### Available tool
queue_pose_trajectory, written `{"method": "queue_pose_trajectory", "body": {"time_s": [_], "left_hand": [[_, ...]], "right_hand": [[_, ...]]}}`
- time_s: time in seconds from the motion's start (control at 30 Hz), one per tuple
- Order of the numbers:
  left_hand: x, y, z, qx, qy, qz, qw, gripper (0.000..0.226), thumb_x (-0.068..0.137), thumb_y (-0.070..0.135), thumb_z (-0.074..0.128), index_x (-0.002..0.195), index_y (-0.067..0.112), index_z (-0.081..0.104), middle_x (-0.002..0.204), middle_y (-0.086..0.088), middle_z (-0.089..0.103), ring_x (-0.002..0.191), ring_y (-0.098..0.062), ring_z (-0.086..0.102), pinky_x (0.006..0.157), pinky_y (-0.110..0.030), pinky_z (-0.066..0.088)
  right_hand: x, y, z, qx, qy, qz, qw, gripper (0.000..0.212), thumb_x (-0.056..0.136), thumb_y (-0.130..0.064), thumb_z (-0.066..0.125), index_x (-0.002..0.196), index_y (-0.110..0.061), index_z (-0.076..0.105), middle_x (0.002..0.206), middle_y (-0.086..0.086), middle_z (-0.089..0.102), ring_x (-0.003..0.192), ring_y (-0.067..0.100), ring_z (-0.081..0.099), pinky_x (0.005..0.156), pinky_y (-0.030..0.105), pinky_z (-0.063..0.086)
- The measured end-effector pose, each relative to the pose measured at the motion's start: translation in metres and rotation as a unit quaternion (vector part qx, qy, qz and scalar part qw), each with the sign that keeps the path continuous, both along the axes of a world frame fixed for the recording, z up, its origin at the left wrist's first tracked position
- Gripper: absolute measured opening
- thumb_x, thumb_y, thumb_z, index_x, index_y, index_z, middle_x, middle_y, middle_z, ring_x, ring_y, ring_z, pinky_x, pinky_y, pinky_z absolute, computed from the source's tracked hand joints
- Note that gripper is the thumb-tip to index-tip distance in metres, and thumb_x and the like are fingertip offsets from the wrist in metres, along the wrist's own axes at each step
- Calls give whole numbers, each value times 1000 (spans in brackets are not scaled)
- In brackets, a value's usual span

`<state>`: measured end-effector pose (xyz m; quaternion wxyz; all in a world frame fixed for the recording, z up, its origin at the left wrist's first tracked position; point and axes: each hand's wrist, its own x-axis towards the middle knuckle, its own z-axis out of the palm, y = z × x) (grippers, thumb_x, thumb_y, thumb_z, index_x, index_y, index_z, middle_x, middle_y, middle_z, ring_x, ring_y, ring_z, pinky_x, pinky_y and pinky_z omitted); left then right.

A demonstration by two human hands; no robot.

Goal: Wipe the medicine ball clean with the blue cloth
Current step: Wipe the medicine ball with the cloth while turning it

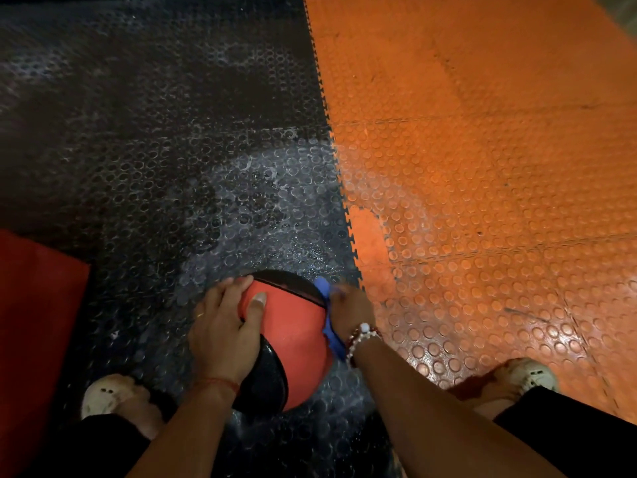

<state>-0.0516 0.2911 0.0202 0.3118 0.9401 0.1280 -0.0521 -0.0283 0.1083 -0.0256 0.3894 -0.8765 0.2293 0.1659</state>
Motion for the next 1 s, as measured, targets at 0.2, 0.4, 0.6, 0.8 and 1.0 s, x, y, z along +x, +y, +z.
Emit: {"method": "queue_pose_trajectory", "body": {"time_s": [0.2, 0.4, 0.6, 0.8, 1.0], "left_hand": [[-5, 7, -1, 80, 58, 53, 994, 73, 84, 68, 42, 144, 28, 37, 145, -6, 34, 133, -32, 32, 107, -51, 31], [-3, 7, 1, 17, 83, 67, 994, 65, 85, 59, 51, 144, 33, 39, 144, -5, 34, 130, -36, 32, 108, -45, 28], [-8, 17, -1, 20, 42, -27, 999, 80, 69, 76, 38, 138, 37, 48, 138, 7, 42, 127, -25, 38, 107, -39, 33], [-16, 6, 9, 77, 69, 100, 990, 76, 74, 80, 47, 138, 38, 41, 140, -4, 38, 130, -31, 32, 103, -55, 34], [-26, 2, 2, 32, 42, 100, 994, 63, 85, 59, 54, 142, 34, 42, 146, -2, 38, 131, -31, 33, 106, -48, 34]], "right_hand": [[-51, 16, -10, 97, -51, -199, 974, 22, 92, -12, 52, 104, -7, 70, 96, 14, 71, 92, 25, 65, 78, 28, 46], [-46, 38, 31, 51, -259, 18, 964, 37, 86, -29, 42, 109, -17, 68, 106, 3, 67, 95, 15, 61, 85, 27, 47], [3, 26, 24, 31, -149, 77, 985, 27, 90, -18, 48, 107, -17, 69, 108, 10, 69, 99, 26, 63, 83, 28, 45], [-15, 4, -14, 85, -17, -94, 992, 23, 91, -18, 51, 101, -11, 70, 99, 15, 71, 92, 26, 65, 79, 31, 49], [-54, 47, 31, 72, -253, -25, 964, 35, 88, -31, 43, 109, -17, 68, 109, -1, 67, 98, 10, 61, 88, 21, 45]]}}
